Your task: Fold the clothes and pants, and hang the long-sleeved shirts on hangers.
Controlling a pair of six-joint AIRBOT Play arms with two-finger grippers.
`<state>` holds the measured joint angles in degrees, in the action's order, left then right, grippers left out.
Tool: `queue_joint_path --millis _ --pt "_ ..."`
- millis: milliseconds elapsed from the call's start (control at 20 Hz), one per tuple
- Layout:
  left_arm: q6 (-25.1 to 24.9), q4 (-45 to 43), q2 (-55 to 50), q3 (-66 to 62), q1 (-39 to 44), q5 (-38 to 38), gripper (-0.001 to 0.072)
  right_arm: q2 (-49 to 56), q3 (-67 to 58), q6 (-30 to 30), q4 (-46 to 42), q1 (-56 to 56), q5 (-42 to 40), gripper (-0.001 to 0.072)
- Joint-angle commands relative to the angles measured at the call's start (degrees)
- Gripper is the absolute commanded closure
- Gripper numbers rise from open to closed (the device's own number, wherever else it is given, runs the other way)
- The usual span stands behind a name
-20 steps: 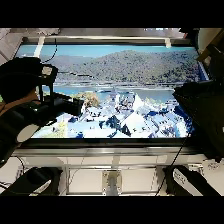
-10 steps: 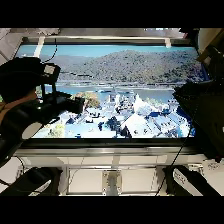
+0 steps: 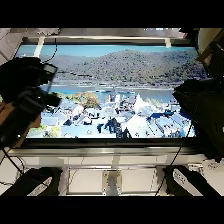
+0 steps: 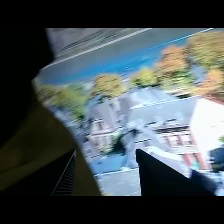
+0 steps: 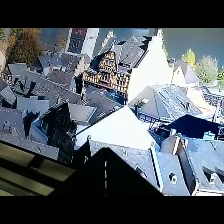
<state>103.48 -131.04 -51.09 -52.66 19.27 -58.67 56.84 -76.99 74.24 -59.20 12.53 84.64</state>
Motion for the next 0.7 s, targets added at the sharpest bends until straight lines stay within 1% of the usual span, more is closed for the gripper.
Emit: queue_joint_path --millis 0,50,100,150,200,250,300,350,400,450,550,650 --pt "1.6 -9.5 -0.9 0.0 -23.4 -3.9 0.0282 0.0 0.0 0.0 0.0 -0.1 -1.7 0.0679" --pt "2.7 -7.2 -1.0 0.0 -33.5 -2.5 0.0282 0.0 0.0 0.0 0.0 -0.1 -2.4 0.0680" --pt "2.8 -3.9 -1.2 0.0 -42.7 -0.6 0.0283 0.0 0.0 0.0 0.0 -0.1 -3.2 0.0679" --pt "3.0 1.3 -1.4 0.0 -52.5 1.2 0.0282 0.0 0.0 0.0 0.0 -0.1 -3.8 0.0679" --pt "3.1 7.6 -1.6 0.0 -60.6 2.6 0.0283 0.0 0.0 0.0 0.0 -0.1 -4.2 0.0679" --pt "3.0 16.0 -1.9 0.0 -68.6 4.8 0.0282 0.0 0.0 0.0 0.0 -0.1 -4.6 0.0680" --pt "1.8 24.1 -2.4 0.0 -74.3 6.8 0.0277 0.0 0.0 0.0 0.0 -0.1 -4.6 0.0679" --pt "-1.8 31.9 -3.3 0.0 -78.8 8.1 0.0161 0.0 0.0 0.0 0.0 -0.1 -4.6 0.0679" --pt "-6.1 36.8 -4.6 0.0 -81.8 8.0 0.0061 0.0 0.0 -0.1 -0.1 -0.1 -4.6 0.0680" --pt "-7.3 38.1 -5.9 0.0 -83.7 7.4 0.0006 0.0 0.0 -0.1 -0.1 -0.1 -4.6 0.0679" --pt "-6.2 38.1 -8.0 0.0 -86.8 7.0 -0.0001 0.0 0.0 -0.1 -0.6 -0.1 -4.6 0.0680" --pt "-6.3 37.9 -10.0 0.0 -89.8 7.0 0.0001 0.0 0.0 -0.1 -1.3 -0.1 -4.6 0.0679"
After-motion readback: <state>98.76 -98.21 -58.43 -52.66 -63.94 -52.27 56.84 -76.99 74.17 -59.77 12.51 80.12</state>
